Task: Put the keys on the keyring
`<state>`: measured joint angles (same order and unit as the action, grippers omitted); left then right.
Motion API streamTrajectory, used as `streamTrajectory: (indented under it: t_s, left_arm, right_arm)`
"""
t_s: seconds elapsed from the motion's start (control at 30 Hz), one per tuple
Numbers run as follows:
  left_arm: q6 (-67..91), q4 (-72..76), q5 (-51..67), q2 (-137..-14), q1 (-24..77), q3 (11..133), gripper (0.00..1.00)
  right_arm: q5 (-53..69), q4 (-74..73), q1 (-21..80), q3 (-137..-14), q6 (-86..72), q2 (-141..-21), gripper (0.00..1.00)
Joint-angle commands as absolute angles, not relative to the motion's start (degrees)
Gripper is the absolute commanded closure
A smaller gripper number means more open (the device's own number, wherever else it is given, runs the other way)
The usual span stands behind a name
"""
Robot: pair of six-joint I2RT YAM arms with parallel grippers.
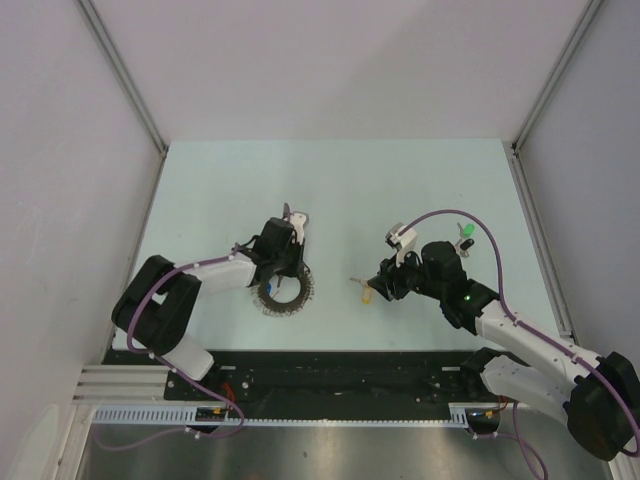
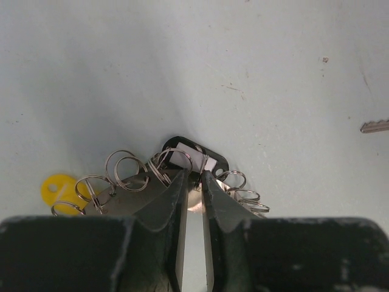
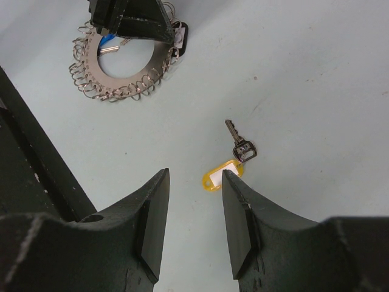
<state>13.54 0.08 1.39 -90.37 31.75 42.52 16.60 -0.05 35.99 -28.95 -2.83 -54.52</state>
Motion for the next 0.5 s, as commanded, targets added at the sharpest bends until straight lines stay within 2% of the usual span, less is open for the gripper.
streamTrajectory:
  t_s: [0.0,0.2,0.37,0.47]
  left_arm:
    - [13.9,1.9,1.9,-90.5,32.0,42.9,0.81]
    - [13.4,1.5,1.6,-90.6,32.3,43.4,0.82]
    - [13.7,1.5,1.7,-91.0,32.3,42.8,0.88]
    - [13.8,1.5,2.0,-90.9,32.4,42.5,0.95]
  right_arm:
    - [17.2,2.5,35.9,-29.0,-2.2,-54.7,0.55]
    - [17.3,2.4,35.9,-29.0,-2.2,-54.8,0.55]
    - [17.1,2.2,35.9,-29.0,-2.2,-54.6,0.55]
    - [17.2,2.2,35.9,-29.0,-2.2,-54.6,0.55]
